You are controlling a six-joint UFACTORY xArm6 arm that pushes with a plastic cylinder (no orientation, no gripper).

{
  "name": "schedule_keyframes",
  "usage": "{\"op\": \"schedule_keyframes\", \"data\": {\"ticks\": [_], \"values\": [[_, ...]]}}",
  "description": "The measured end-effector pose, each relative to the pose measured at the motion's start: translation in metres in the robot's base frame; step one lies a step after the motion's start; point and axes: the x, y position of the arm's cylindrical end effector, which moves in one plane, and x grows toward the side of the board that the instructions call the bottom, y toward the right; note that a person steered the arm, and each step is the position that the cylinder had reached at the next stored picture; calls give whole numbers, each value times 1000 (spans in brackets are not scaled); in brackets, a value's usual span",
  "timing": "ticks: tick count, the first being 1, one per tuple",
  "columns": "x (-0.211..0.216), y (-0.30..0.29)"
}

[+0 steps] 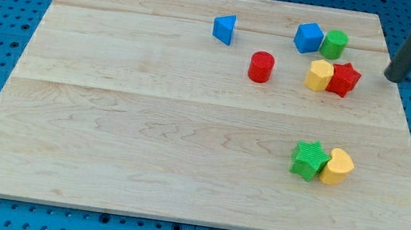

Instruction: Place the red circle to the bottom left of yellow hexagon

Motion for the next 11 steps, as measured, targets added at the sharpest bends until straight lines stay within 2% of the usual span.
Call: {"op": "schedule_keyframes", "data": {"ticks": [2, 3, 5, 6, 8, 10, 11], "values": [[27, -121], [43, -130], [10, -140], [-5, -198], [-14, -268], [11, -214], [28, -207]]}}
